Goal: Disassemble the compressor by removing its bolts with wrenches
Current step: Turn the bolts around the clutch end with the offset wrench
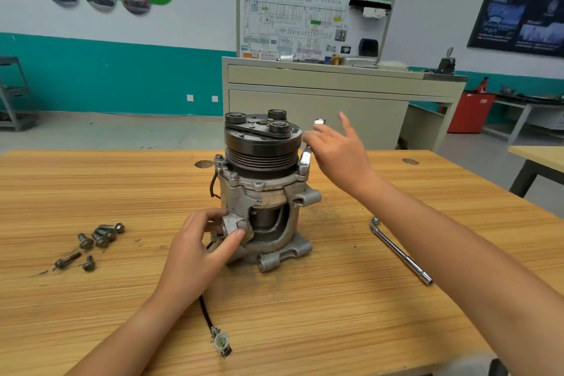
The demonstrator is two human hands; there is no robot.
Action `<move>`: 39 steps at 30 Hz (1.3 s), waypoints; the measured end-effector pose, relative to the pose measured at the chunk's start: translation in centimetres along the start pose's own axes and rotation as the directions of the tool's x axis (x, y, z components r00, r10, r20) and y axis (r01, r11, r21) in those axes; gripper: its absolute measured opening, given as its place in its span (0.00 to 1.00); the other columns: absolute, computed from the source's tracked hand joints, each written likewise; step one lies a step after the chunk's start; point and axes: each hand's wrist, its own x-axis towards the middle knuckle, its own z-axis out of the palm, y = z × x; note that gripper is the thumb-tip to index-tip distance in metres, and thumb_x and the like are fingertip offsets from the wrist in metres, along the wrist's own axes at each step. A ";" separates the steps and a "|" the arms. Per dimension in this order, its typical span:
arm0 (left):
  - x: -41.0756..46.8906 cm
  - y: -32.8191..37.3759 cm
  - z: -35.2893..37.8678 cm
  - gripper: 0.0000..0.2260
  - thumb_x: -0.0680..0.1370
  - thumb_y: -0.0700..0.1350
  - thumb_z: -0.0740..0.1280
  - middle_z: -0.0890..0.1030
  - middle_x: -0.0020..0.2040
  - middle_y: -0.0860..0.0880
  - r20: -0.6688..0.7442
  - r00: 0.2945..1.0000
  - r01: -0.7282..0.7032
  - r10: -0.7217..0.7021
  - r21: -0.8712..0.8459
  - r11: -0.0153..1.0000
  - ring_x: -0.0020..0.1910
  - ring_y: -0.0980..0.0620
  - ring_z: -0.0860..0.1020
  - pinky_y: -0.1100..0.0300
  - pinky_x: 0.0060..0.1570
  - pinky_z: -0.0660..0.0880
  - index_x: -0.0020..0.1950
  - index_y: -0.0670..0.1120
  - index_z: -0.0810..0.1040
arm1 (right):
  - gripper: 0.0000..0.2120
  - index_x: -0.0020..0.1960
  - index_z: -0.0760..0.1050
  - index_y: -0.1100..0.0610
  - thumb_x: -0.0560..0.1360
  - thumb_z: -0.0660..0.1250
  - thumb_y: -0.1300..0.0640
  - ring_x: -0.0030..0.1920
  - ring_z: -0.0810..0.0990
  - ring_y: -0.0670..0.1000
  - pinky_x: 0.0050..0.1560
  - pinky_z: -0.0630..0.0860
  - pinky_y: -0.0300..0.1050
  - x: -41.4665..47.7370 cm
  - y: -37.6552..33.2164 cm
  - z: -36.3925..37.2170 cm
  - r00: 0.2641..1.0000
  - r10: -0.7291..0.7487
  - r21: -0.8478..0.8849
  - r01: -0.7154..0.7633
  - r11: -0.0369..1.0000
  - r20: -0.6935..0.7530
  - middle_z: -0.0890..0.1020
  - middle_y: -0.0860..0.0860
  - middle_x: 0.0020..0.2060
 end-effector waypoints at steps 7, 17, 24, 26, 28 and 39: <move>0.1 -0.1 0.0 0.13 0.71 0.43 0.73 0.76 0.48 0.58 0.000 1.000 0.006 -0.006 -0.007 1.000 0.48 0.72 0.73 0.81 0.43 0.65 0.52 0.51 0.74 | 0.12 0.60 0.70 0.60 0.80 0.55 0.60 0.27 0.75 0.54 0.26 0.69 0.49 -3.3 0.1 -6.9 0.852 0.509 0.502 -0.494 0.709 0.121 0.72 0.49 0.27; -0.1 0.3 -0.1 0.13 0.71 0.43 0.73 0.76 0.48 0.58 -0.002 1.000 0.020 -0.020 -0.018 1.000 0.48 0.72 0.73 0.79 0.44 0.66 0.50 0.54 0.73 | 0.17 0.66 0.62 0.52 0.78 0.53 0.62 0.28 0.64 0.50 0.24 0.56 0.42 -4.1 -3.0 -9.7 0.770 0.290 -0.124 -0.269 0.955 0.568 0.65 0.48 0.28; -0.2 0.5 -0.3 0.16 0.71 0.44 0.73 0.76 0.47 0.60 0.002 1.000 0.012 -0.012 -0.018 1.000 0.48 0.72 0.73 0.80 0.43 0.65 0.47 0.61 0.70 | 0.19 0.66 0.63 0.66 0.75 0.56 0.69 0.32 0.65 0.51 0.22 0.56 0.42 -1.3 -5.6 -11.0 0.705 0.180 -0.247 -0.006 0.969 0.686 0.59 0.50 0.29; -0.2 0.4 -0.2 0.15 0.71 0.44 0.73 0.76 0.47 0.59 0.002 1.000 0.011 -0.011 -0.027 1.000 0.48 0.72 0.73 0.80 0.43 0.65 0.47 0.60 0.70 | 0.16 0.65 0.64 0.66 0.77 0.55 0.66 0.27 0.63 0.50 0.21 0.56 0.42 -1.8 -4.9 -10.9 0.722 0.156 -0.243 0.018 0.970 0.674 0.61 0.51 0.28; -0.2 0.3 -0.2 0.13 0.71 0.45 0.73 0.77 0.47 0.58 0.001 1.000 0.015 -0.015 -0.039 0.999 0.48 0.71 0.73 0.80 0.43 0.65 0.48 0.57 0.72 | 0.13 0.61 0.64 0.61 0.79 0.52 0.58 0.25 0.62 0.48 0.22 0.57 0.41 -2.3 -3.1 -10.6 0.746 0.120 -0.199 0.017 0.980 0.655 0.64 0.49 0.27; 0.0 0.2 -0.4 0.16 0.70 0.44 0.74 0.77 0.46 0.56 0.010 1.000 -0.010 0.010 -0.033 0.999 0.48 0.69 0.74 0.79 0.43 0.66 0.47 0.60 0.70 | 0.10 0.52 0.76 0.67 0.71 0.64 0.73 0.47 0.80 0.60 0.52 0.75 0.53 1.1 1.5 -2.3 0.930 -0.183 0.013 0.189 0.982 0.319 0.81 0.61 0.44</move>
